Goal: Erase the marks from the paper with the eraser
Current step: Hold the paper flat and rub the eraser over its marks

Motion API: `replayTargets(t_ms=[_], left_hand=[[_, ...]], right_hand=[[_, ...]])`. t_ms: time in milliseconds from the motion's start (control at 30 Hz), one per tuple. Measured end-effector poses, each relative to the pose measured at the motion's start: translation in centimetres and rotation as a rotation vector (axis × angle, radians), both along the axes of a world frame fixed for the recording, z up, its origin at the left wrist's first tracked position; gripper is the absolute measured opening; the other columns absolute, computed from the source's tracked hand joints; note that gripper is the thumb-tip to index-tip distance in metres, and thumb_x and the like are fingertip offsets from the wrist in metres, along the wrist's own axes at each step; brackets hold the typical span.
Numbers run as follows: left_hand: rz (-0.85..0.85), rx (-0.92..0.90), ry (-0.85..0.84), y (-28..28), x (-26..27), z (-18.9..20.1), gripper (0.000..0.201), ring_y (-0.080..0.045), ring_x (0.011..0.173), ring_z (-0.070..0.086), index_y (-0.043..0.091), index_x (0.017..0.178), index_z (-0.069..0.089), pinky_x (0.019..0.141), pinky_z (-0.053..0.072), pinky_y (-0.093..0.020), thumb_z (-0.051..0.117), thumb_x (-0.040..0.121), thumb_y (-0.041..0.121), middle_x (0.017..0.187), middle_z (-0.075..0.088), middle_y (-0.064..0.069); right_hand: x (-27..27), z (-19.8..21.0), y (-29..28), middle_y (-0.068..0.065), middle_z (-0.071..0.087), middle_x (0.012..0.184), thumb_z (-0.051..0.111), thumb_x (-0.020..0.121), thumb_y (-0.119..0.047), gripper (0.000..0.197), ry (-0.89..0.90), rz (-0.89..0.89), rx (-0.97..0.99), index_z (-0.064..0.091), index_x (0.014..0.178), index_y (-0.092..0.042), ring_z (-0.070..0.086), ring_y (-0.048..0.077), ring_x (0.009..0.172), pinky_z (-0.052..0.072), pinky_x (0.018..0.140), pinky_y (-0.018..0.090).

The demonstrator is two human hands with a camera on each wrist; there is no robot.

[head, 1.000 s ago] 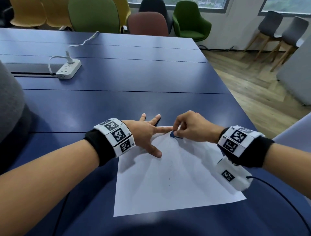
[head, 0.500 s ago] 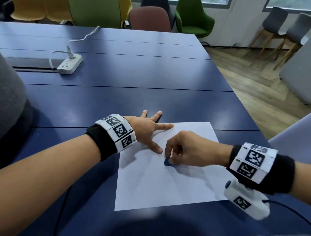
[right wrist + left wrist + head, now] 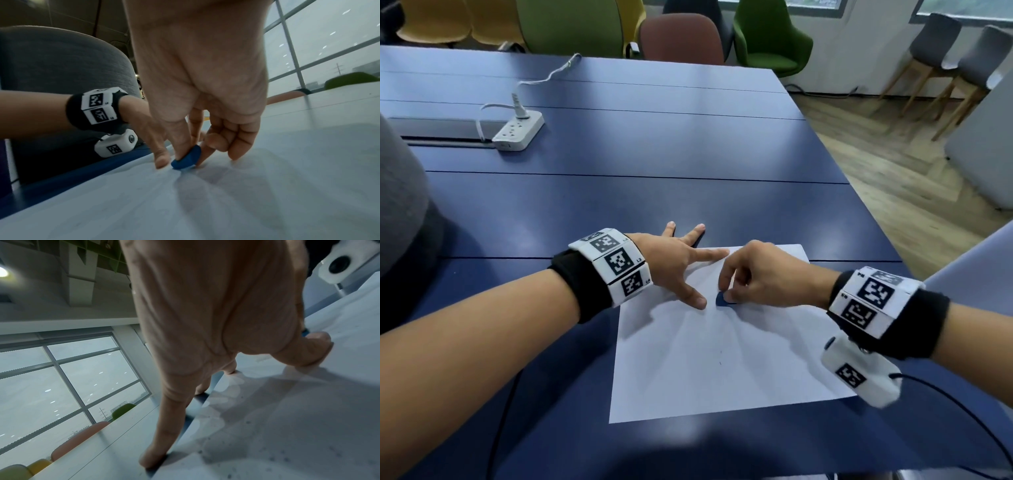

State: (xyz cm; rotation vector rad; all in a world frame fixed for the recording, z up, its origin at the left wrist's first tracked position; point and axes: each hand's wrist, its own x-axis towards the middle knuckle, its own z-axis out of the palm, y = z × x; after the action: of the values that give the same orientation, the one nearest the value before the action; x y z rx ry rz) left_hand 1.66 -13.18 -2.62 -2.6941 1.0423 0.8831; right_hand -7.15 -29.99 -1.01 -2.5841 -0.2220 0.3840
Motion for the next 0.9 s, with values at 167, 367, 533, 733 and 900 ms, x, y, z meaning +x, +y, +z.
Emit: replayTargets(t_ms=[167, 367, 533, 733, 900], left_hand=[[-0.005, 0.015, -0.009, -0.1, -0.1, 0.0, 0.099, -0.039, 0.146, -0.016, 0.067, 0.139, -0.007, 0.11, 0.022, -0.066, 0.063, 0.069, 0.076, 0.159, -0.024, 0.013], [-0.007, 0.013, -0.013, 0.0, -0.1, -0.1, 0.098, -0.038, 0.146, -0.016, 0.069, 0.138, -0.007, 0.108, 0.024, -0.067, 0.063, 0.069, 0.077, 0.158, -0.023, 0.015], [-0.014, 0.016, -0.019, 0.0, -0.2, 0.1, 0.098, -0.039, 0.146, -0.014, 0.067, 0.139, -0.007, 0.109, 0.023, -0.067, 0.063, 0.071, 0.075, 0.159, -0.023, 0.013], [-0.013, 0.021, -0.026, -0.1, 0.0, 0.0, 0.098, -0.038, 0.147, -0.014, 0.068, 0.138, -0.007, 0.108, 0.023, -0.067, 0.062, 0.069, 0.077, 0.159, -0.023, 0.014], [-0.015, 0.025, -0.027, 0.0, 0.0, 0.0, 0.098, -0.038, 0.147, -0.014, 0.067, 0.139, -0.008, 0.108, 0.022, -0.067, 0.061, 0.07, 0.077, 0.159, -0.024, 0.014]], right_hand=[[-3.2, -0.5, 0.9, -0.005, 0.064, 0.064, 0.073, 0.074, -0.024, 0.006, 0.142, 0.139, 0.025, 0.072, 0.08, -0.024, 0.054, 0.005, 0.056, 0.044, 0.055, 0.015], [-1.4, -0.5, 0.0, -0.009, 0.059, 0.059, 0.074, 0.077, -0.022, 0.005, 0.017, -0.028, 0.046, 0.069, 0.077, -0.024, 0.052, 0.001, 0.051, 0.037, 0.051, 0.012], [-4.3, -0.2, 0.6, -0.003, 0.067, 0.067, 0.072, 0.076, -0.025, 0.008, 0.208, 0.153, 0.041, 0.073, 0.084, -0.023, 0.056, 0.006, 0.059, 0.05, 0.062, 0.026], [-3.3, -0.7, -0.2, -0.003, 0.065, 0.063, 0.072, 0.077, -0.021, 0.005, 0.076, 0.006, 0.076, 0.071, 0.082, -0.022, 0.052, 0.004, 0.052, 0.042, 0.053, 0.017], [-4.0, -0.3, 0.2, -0.004, 0.066, 0.067, 0.072, 0.078, -0.023, 0.007, 0.156, 0.08, 0.042, 0.073, 0.085, -0.021, 0.054, 0.006, 0.057, 0.046, 0.056, 0.021]])
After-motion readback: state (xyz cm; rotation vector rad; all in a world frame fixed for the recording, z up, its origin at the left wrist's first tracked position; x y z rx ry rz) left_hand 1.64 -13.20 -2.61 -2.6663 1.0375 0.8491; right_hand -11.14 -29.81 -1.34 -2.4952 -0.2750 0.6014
